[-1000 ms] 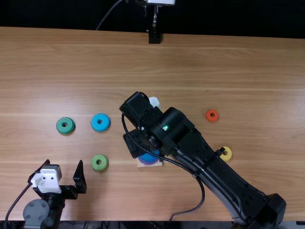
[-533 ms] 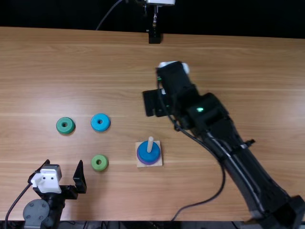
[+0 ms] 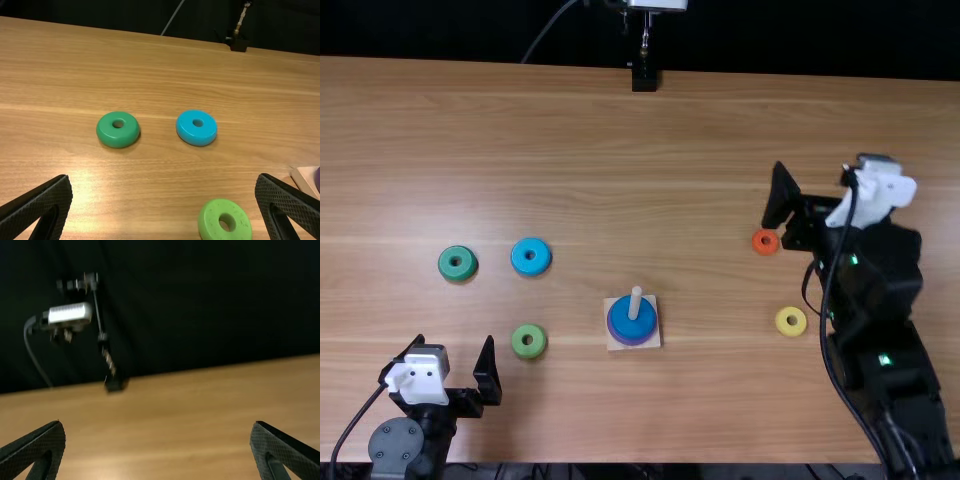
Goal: Build the Hanoi tower: stack the rings onto the peg from bottom to top in this color order: purple, dark blue, light blue, dark green, light green, yellow, orange.
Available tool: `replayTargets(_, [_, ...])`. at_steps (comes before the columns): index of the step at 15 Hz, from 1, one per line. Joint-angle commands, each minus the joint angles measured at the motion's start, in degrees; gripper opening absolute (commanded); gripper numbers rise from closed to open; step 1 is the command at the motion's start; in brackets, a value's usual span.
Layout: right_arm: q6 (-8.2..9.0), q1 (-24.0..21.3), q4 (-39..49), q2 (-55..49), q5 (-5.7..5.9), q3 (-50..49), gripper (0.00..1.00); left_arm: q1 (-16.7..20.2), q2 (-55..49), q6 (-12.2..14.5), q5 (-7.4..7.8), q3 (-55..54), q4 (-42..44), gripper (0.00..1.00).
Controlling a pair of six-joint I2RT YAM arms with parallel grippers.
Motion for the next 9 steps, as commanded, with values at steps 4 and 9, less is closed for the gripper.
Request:
replayTargets(4, [-8.24,-7.17,10.19,-21.60,-1.74,-20.49,1.00,-0.22,-0.67,0.33,-0.36,-6.07,-4.69,1.00])
replayTargets(9, [-8.34,-12.00,10.19,-42.16,-4.48,-39.65,1.00,-0.14,-0.67,0.33,-0.36,-6.07,-4.69,1.00])
